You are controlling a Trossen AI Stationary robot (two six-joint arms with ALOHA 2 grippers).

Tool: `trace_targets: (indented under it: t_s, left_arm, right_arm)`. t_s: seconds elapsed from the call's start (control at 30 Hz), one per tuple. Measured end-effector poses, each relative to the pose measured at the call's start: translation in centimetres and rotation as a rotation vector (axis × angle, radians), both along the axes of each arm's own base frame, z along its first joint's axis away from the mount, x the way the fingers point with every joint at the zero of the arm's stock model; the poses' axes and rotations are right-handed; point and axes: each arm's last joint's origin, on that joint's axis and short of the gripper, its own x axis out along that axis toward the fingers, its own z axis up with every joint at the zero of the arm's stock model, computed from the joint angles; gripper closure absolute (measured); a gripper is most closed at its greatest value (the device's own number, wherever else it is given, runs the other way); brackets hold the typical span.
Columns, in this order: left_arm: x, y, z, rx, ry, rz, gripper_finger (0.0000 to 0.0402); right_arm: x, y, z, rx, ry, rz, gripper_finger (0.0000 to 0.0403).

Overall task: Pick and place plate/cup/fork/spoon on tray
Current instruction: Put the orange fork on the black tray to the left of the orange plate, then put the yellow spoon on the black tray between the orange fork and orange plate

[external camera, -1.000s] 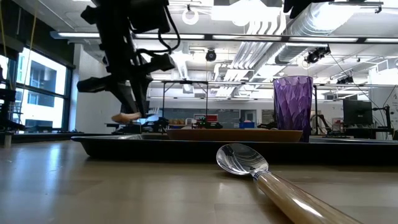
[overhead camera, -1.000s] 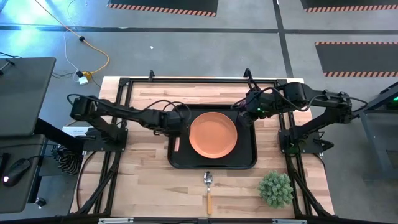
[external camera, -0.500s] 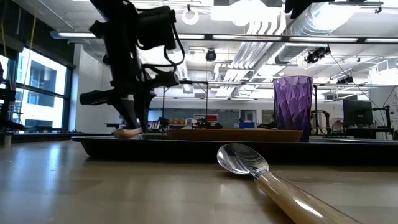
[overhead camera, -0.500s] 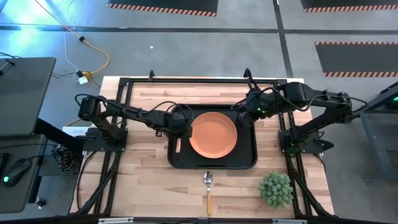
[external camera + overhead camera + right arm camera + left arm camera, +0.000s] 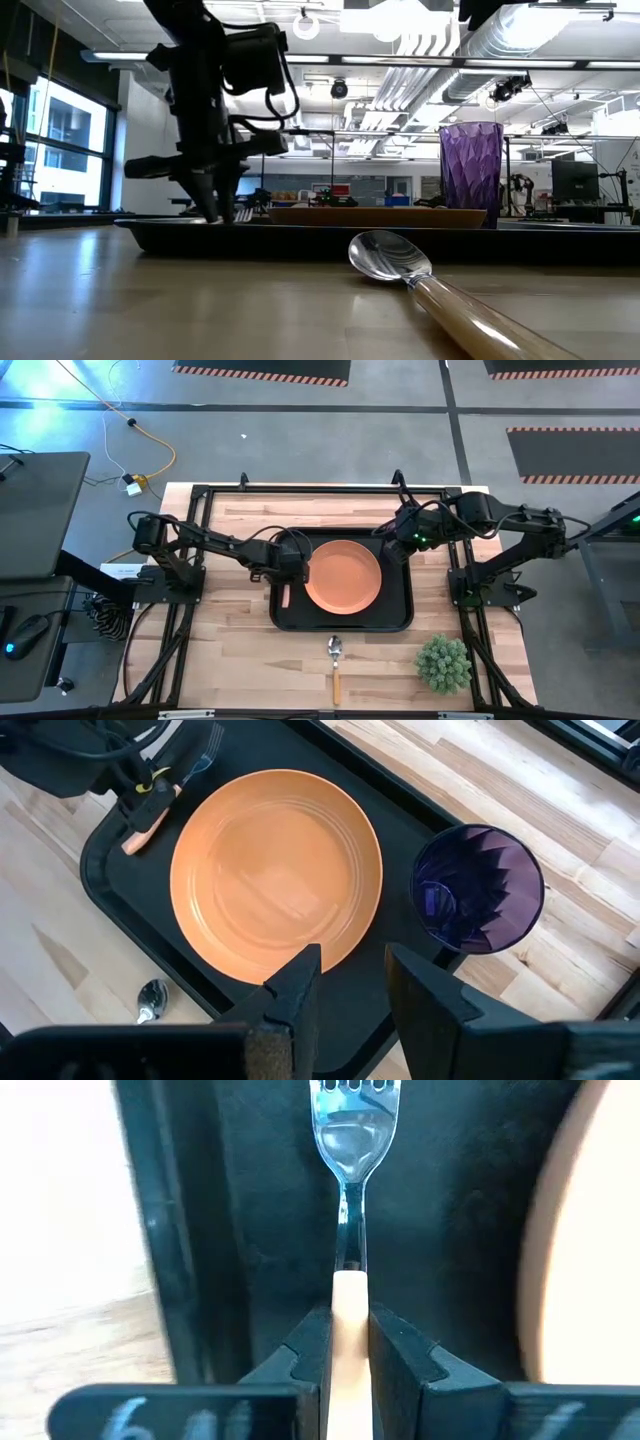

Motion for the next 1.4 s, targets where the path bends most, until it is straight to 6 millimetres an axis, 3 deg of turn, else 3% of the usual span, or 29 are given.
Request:
trace_targets:
  t_s: [0.33,0.67,1.4]
  left_arm:
    - [-0.07,0.00,-0.02,-0.001,0.008,0.000,0.0360]
    - [-0.07,-0.01,-0.02,-0.001,0.008,-0.001,0.0328]
    - [-0.15,-0.13,0.21,-0.043,0.004,-0.039,0.0326]
  right_arm:
    - [-0.03,0.00,-0.01,-0.003,0.005,0.007,0.0297]
    - [-0.03,0.00,-0.01,-0.006,0.007,0.014,0.0297]
    - [-0.02,0.00,-0.01,-0.007,0.007,0.017,0.0297]
